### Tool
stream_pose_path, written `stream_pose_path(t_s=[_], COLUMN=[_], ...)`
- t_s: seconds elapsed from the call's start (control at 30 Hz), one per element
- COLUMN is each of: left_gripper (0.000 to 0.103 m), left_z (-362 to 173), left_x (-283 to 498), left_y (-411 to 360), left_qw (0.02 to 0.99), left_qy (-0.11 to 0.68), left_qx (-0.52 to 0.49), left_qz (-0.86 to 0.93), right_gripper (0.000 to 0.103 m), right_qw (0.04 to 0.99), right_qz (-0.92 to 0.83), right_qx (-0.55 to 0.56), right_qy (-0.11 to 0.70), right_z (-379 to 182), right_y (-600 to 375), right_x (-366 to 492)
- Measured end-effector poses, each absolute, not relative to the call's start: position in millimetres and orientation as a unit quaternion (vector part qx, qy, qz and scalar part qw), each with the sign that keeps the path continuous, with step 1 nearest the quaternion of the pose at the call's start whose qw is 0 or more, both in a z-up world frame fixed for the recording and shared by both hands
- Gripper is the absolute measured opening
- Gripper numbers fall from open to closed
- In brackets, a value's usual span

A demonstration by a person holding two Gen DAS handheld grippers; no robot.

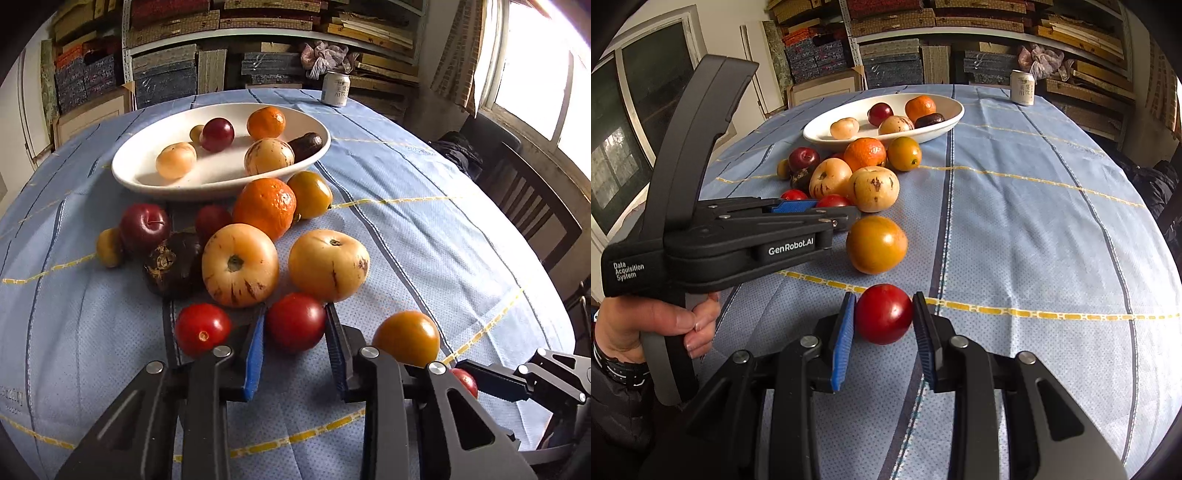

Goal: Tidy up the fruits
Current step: 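Lift the held red tomatoes with both tools toward the plate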

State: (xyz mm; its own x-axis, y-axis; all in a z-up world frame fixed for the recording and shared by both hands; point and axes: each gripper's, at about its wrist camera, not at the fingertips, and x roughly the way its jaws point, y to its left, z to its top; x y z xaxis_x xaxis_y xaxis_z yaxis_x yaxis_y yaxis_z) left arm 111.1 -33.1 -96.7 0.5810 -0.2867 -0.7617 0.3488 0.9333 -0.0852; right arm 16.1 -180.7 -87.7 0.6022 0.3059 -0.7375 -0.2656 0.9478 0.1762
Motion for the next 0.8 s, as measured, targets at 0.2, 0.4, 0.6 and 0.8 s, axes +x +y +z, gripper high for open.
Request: stream_pose_path(t_s=[0.2,0.4,0.6,0.8], left_gripper=[0.030,0.030,0.030,0.030], left_z=[-90.7,-77.7,-73.3,-57.8], left_x=[100.1,79.5,76.2,81.8], left_y=[-30.0,-25.5,-14.4,-4.5], left_qw=[0.887,0.891,0.903,0.909], left_qy=[0.424,0.408,0.398,0.388], left_qx=[0.034,0.038,0.037,0.026], left_qz=[-0.181,-0.195,-0.155,-0.147], right_gripper=[0.030,0.030,0.030,0.030], right_qw=[0.898,0.906,0.916,0.920], right_qz=[0.149,0.139,0.130,0.138], right_qx=[0.023,0.018,0.005,0.010], right_qy=[0.413,0.400,0.380,0.368], right_z=[-83.6,-74.9,-60.4,-47.4], right_y=[-182.4,-185.0,-185.7,-185.6], right_x=[18.1,15.2,24.5,55.7])
